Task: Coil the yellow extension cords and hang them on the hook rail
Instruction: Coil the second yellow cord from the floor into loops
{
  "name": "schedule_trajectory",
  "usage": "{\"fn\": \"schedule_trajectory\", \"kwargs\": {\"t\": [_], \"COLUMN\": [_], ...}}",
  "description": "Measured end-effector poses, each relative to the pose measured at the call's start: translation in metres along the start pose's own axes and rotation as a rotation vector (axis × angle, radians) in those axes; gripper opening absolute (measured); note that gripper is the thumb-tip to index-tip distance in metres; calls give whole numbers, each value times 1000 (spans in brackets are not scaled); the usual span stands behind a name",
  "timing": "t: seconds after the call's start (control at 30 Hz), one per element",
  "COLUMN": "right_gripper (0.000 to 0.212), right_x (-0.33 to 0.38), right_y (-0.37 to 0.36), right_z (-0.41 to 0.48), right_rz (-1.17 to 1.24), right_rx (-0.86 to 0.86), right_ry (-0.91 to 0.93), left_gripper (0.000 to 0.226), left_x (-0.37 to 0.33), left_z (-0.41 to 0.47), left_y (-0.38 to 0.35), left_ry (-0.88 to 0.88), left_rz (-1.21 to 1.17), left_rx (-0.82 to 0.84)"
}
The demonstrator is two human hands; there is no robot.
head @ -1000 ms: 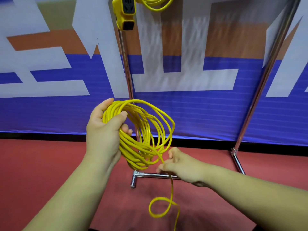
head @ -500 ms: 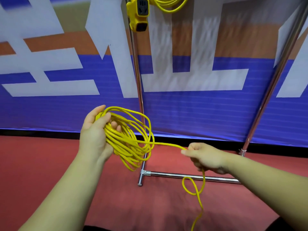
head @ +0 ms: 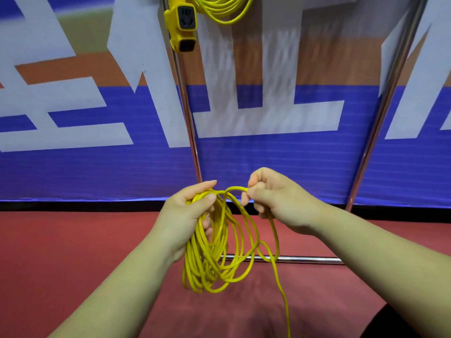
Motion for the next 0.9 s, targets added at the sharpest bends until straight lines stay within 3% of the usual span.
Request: {"fn": "schedule_trajectory", "kwargs": {"t": [0.23, 0.33, 0.47, 0.63, 0.73, 0.9], "right_gripper": [20, 21, 23, 24, 24, 30], "right_x": [17, 14, -3, -51, -63, -68], "right_y": [9, 14, 20, 25, 35, 38], "right_z": [-7, -8, -7, -7, -1, 6], "right_rz": [39, 36, 71, -72, -71, -279], "right_rx": [147, 177, 237, 319, 263, 80], "right_ry": [88, 96, 33, -117, -132, -70], "left_gripper": [25, 15, 13, 11, 13, 19], "left_x": [9, 7, -9, -35, -39, -28], "left_z": [3, 7, 18, 29, 34, 37], "left_y": [-22, -27, -20, 6, 23, 30], "left_ry": [-45, -93, -205, -329, -362, -301], "left_rz": [424, 520, 445, 278, 258, 222], "left_rx": [272, 291, 142, -100, -209, -283]}}
Point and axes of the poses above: each hand's wrist, its own z-axis towards the middle knuckle, its own y-axis out of the back of the hand, x = y × z, the point moved 6 cm from there along z, towards the middle knuckle, and after that the axes turned 13 degrees about -z, right-handed, at the moved point
